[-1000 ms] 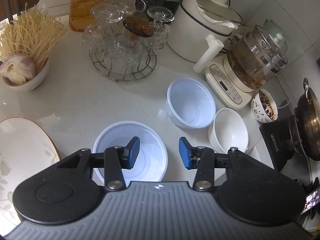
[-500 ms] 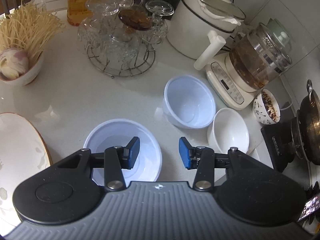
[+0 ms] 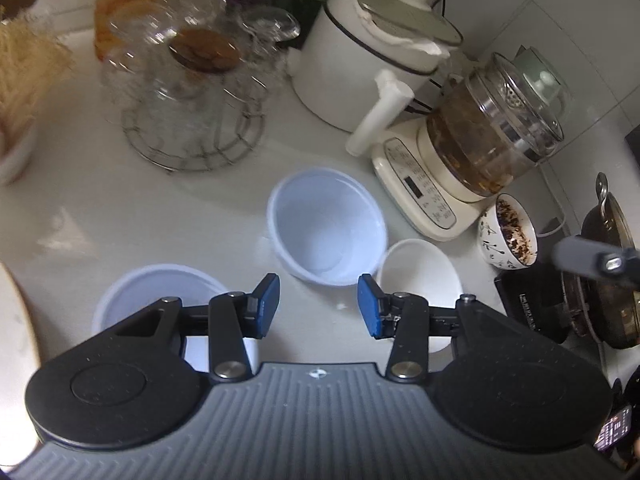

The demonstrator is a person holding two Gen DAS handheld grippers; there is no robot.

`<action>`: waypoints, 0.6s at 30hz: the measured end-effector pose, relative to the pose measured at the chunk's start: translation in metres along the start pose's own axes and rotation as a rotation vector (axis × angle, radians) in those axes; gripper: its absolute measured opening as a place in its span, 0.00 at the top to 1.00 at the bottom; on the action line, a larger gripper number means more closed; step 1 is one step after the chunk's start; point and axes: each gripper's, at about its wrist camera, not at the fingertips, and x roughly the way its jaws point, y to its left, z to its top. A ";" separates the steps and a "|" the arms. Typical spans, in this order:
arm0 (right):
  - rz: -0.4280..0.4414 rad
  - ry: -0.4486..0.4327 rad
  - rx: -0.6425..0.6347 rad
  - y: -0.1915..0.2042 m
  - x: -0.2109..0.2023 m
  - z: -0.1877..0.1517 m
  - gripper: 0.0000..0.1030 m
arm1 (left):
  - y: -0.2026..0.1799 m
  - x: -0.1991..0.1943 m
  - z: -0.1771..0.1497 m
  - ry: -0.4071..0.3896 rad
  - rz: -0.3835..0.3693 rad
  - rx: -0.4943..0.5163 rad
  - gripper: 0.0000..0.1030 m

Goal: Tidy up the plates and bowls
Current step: 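Move both grippers to the rim of the white ceramic bowl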

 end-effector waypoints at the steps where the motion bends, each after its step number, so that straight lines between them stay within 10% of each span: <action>1: 0.003 0.011 0.012 -0.004 0.007 -0.001 0.31 | -0.003 0.005 -0.001 0.009 -0.016 -0.009 0.53; 18: -0.032 0.091 0.198 -0.073 0.096 -0.027 0.40 | -0.036 0.090 -0.014 0.145 -0.067 0.001 0.54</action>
